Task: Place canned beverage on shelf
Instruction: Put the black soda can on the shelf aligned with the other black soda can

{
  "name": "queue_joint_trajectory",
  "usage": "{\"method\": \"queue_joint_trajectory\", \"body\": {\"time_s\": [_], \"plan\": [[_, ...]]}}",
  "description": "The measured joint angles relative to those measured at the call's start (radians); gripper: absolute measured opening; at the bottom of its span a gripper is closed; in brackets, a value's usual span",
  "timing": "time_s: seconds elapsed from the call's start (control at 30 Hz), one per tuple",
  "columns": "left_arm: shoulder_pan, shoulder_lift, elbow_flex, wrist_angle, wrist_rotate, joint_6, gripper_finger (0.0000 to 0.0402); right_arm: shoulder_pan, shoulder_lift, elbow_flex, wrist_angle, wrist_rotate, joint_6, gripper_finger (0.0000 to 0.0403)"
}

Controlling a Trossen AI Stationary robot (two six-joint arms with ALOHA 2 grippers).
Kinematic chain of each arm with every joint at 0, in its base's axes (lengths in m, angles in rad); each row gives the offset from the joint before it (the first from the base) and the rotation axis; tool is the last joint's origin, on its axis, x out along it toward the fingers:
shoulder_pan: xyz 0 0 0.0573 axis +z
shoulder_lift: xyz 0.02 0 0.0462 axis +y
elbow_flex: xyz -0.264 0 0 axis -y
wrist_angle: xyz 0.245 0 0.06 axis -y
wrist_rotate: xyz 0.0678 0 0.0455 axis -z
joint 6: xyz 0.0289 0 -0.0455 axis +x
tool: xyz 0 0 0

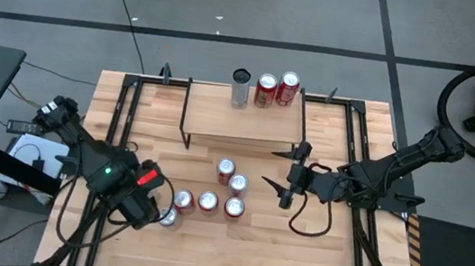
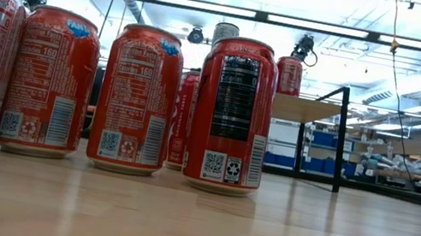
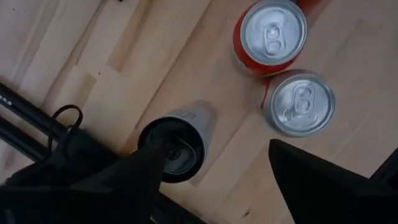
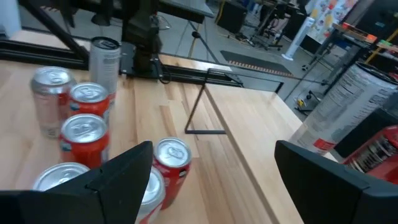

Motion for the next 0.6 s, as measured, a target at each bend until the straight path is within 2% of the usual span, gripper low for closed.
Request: {"method": "queue_joint_trajectory", "body": {"time_s": [0.23, 0.43, 0.6], "plan": [[-0.021, -0.003, -0.033, -0.004, -0.07, 0.019, 0.0299, 0.007, 0.0, 0.0, 0.01, -0.002, -0.013, 0.0347], [-0.024, -0.005, -0.111, -0.001, -0.026, 0.03, 0.03, 0.007, 0.0, 0.0, 0.009, -0.002, -0.014, 0.0347], [-0.035, -0.066, -0.157, -0.002, -0.009, -0.023, 0.03, 0.007, 0.0, 0.0, 0.009, -0.002, -0.01, 0.0347]]}}
